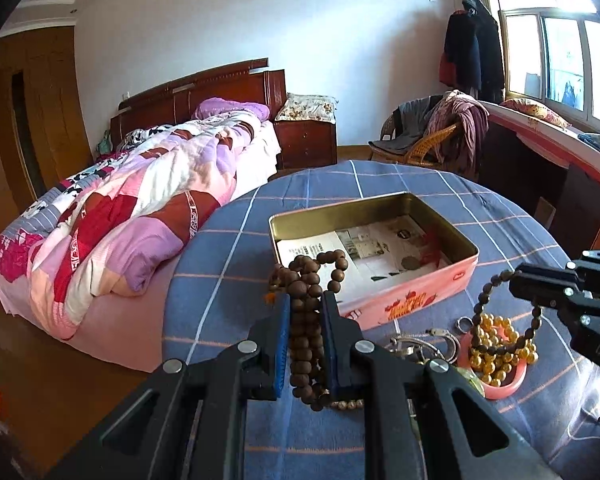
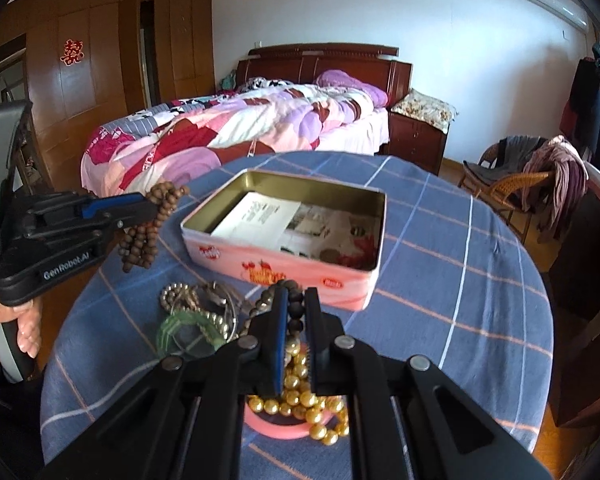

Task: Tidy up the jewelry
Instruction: 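Lift the brown bead strand with the left tool while the right tool grasps the dark bead bracelet, then lower both held strands into the pink tin and open both tools, then move the left tool to the green jade bangle and grasp it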

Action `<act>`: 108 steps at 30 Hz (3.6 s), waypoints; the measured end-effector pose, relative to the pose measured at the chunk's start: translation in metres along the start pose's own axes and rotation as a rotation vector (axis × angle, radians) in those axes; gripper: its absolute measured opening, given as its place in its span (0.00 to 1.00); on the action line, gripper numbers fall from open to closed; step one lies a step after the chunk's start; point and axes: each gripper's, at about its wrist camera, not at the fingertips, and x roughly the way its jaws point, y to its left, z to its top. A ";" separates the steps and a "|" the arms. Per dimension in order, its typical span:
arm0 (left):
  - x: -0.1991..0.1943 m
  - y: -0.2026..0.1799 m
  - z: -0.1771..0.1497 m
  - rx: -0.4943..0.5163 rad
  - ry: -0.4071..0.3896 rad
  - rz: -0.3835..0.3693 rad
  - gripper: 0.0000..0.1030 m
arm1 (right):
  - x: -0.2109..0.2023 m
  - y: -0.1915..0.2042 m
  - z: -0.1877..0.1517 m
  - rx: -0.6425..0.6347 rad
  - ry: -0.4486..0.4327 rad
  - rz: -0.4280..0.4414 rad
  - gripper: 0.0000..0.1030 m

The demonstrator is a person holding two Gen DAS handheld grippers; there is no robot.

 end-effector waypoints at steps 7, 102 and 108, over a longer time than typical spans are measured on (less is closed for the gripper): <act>0.003 0.003 0.015 0.004 -0.009 -0.016 0.15 | 0.006 -0.006 0.017 -0.003 -0.025 -0.011 0.10; 0.078 -0.015 0.026 0.138 0.095 0.146 0.60 | 0.062 -0.024 0.025 -0.015 0.031 -0.188 0.67; 0.066 -0.015 0.016 0.132 0.093 0.152 0.60 | 0.056 -0.026 0.012 0.008 0.042 -0.192 0.67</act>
